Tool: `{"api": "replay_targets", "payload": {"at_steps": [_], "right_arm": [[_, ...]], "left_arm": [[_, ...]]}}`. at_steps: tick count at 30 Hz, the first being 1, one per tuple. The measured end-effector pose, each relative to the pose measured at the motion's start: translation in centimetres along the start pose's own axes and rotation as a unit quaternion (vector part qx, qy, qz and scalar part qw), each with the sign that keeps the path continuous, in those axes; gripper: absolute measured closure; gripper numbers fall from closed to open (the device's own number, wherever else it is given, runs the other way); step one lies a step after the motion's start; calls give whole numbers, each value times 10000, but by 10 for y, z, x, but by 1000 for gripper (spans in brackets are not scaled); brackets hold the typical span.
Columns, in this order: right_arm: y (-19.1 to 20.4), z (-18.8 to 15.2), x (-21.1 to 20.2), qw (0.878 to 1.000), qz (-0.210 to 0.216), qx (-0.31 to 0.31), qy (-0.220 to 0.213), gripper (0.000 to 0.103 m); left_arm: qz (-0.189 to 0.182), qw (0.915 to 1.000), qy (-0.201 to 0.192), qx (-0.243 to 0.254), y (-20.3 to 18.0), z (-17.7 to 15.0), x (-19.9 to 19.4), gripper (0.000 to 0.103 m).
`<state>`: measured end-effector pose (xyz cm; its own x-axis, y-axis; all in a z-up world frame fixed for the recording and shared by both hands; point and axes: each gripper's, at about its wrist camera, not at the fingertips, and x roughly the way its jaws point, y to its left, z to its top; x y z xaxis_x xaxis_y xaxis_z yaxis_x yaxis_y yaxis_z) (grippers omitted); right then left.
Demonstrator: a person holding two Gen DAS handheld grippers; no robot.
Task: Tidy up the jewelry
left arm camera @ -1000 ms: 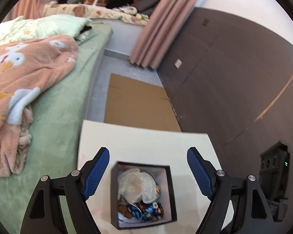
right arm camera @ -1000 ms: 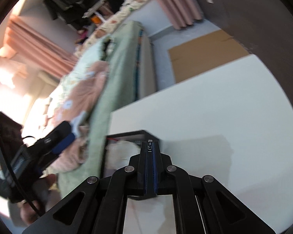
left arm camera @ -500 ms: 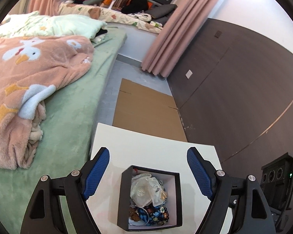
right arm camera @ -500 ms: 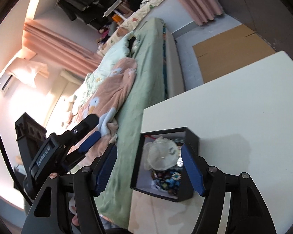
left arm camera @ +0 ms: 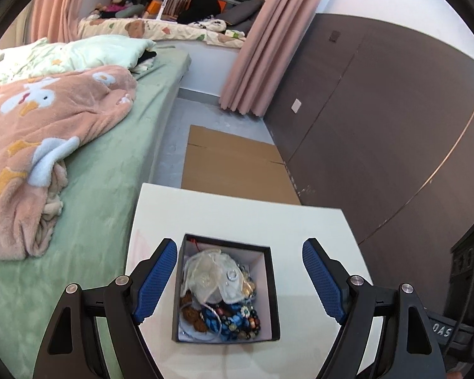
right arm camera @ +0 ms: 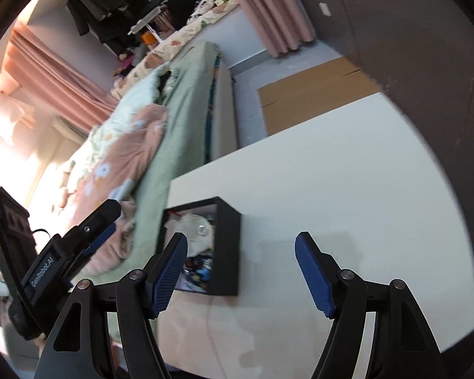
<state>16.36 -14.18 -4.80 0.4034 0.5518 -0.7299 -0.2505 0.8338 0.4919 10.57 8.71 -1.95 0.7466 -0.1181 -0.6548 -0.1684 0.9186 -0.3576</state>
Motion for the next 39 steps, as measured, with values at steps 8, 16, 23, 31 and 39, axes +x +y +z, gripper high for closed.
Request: {"api": "replay_targets", "payload": {"at_steps": [8,16,23,31,39], "right_arm": [[-9,-14,-34,9982,-452,-361,-168,20],[-34,-28,-68,9963,-651,-221,-525,0],[-46,-33,-81,9960,-668,-160,-577,0],[-43,-35,-93,9958,-631,-225,-627,0],[-44,-39,-95,9962,-588,-199,-608,0]], "left_arm": [[65,9999,8,96,-25,-23,-6,20],[328,9982,-326,381,-49,-43,-21,0],[504,9965,-395,529,-54,-64,-29,0],[647,9923,-754,740,-65,-64,-48,0],[631,9920,-776,765,-65,-67,-55,0]]}}
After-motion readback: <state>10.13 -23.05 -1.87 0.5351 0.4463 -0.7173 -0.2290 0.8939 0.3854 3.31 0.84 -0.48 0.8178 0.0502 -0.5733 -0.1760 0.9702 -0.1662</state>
